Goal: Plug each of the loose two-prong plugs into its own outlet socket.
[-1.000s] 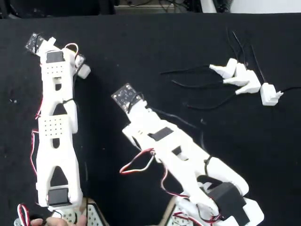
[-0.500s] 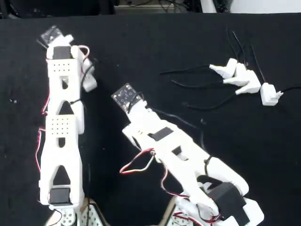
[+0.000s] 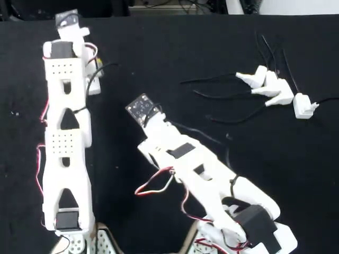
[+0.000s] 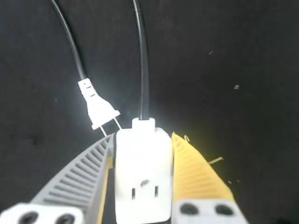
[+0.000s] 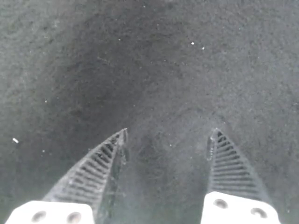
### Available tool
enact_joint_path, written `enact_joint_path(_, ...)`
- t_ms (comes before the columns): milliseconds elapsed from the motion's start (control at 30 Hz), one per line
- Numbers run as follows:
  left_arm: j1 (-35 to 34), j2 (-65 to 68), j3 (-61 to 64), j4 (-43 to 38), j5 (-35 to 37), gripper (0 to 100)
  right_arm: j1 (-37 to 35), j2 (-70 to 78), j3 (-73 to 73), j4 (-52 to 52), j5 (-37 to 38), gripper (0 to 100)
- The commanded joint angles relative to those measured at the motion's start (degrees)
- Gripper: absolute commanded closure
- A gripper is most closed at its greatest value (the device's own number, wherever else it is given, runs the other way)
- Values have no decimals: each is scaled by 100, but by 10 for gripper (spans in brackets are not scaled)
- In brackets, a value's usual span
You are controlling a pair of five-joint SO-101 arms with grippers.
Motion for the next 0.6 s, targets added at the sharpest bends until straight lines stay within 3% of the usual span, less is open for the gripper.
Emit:
enact_joint_path(0,57,-1626,1174,53,-141,971,-62,-277,-40,-114,26,733)
enact_joint_path(233,57,-4220,5305,-53,-484,971,-62,-277,-48,-114,26,733)
enact_joint_path(567,145,-7182,9684,-1609,-756,971,-44,-277,-31,-114,26,733)
